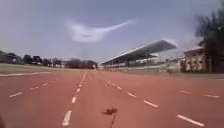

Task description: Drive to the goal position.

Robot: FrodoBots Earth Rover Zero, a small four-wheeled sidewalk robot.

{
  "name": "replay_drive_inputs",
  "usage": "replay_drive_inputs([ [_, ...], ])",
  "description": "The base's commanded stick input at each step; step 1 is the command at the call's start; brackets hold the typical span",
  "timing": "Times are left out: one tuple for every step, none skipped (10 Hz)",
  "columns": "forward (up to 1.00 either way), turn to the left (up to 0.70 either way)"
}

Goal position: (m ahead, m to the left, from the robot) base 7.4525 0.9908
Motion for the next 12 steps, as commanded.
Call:
replay_drive_inputs([
  [0.7, 0.0],
  [0.7, 0.0],
  [0.7, 0.0],
  [0.7, 0.0],
  [0.7, 0.0],
  [0.7, 0.0],
  [0.7, 0.0],
  [0.7, 0.0],
  [0.7, 0.0],
  [0.7, 0.0],
  [0.7, 0.0],
  [0.7, 0.0],
])
